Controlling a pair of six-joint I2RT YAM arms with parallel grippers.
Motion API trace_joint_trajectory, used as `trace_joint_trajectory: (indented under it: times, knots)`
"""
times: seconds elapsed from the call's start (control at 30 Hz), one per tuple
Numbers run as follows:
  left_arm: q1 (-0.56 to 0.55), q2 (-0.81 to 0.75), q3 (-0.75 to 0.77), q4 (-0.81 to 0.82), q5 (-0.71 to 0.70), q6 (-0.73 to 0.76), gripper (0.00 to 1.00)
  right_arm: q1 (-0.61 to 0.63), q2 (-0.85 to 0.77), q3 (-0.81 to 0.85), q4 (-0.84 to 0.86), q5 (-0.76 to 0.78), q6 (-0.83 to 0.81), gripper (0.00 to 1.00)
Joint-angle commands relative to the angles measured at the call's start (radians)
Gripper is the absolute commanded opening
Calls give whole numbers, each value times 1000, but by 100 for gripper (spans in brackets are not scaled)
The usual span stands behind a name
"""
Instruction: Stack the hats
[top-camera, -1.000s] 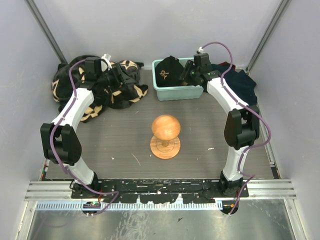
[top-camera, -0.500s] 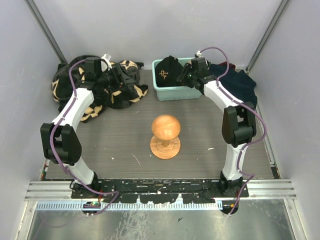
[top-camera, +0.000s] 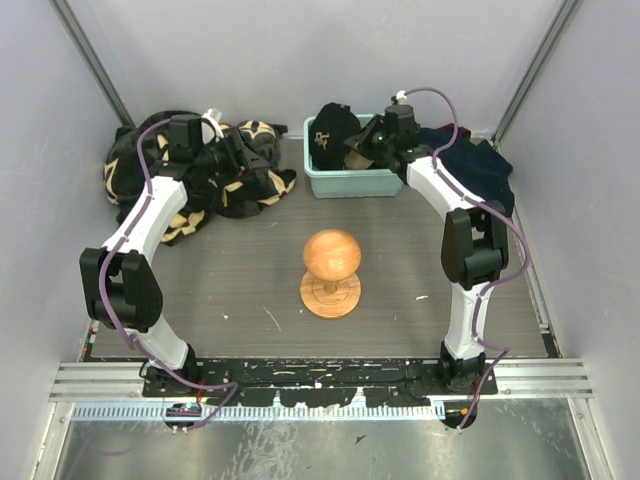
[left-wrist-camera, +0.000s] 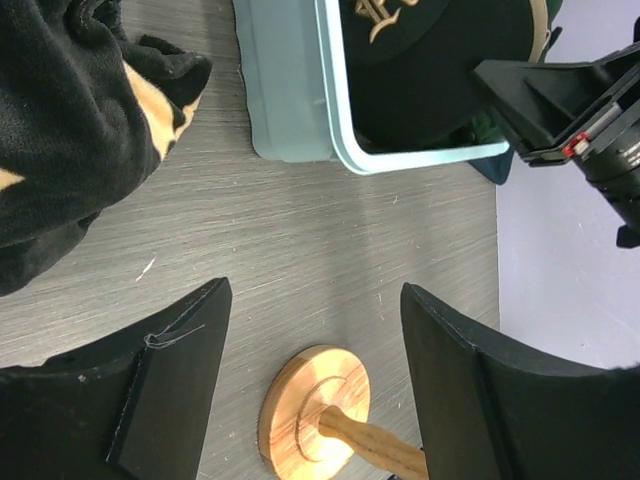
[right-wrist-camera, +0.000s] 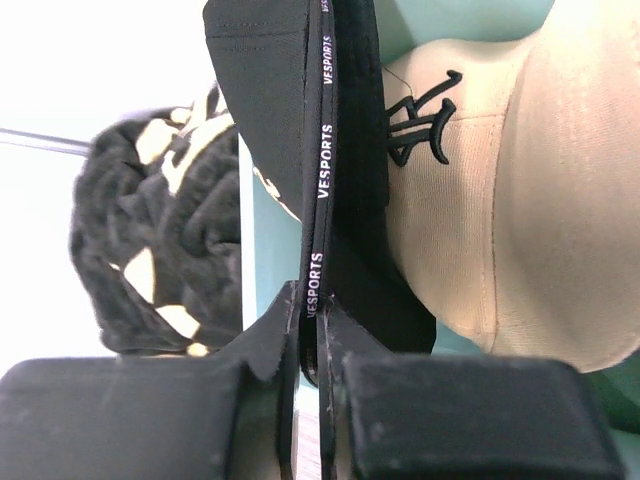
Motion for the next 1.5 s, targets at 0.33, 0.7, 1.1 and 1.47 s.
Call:
trace_joint_trajectory:
  times: [0.33, 0.7, 1.1, 1.47]
  knots:
    - [35, -76, -82, 36, 18, 17, 76, -228, -91, 22, 536, -488, 638, 1]
    - [55, -98, -95, 43, 45, 12, 76, -270, 7, -192, 1168, -582, 1222, 1]
    - [146, -117, -169, 42, 39, 20, 77, -261, -523, -635, 914, -783, 1146, 1]
    - [146, -78, -190, 111, 101, -36, 76, -251, -992, -970, 442, -866, 988, 1]
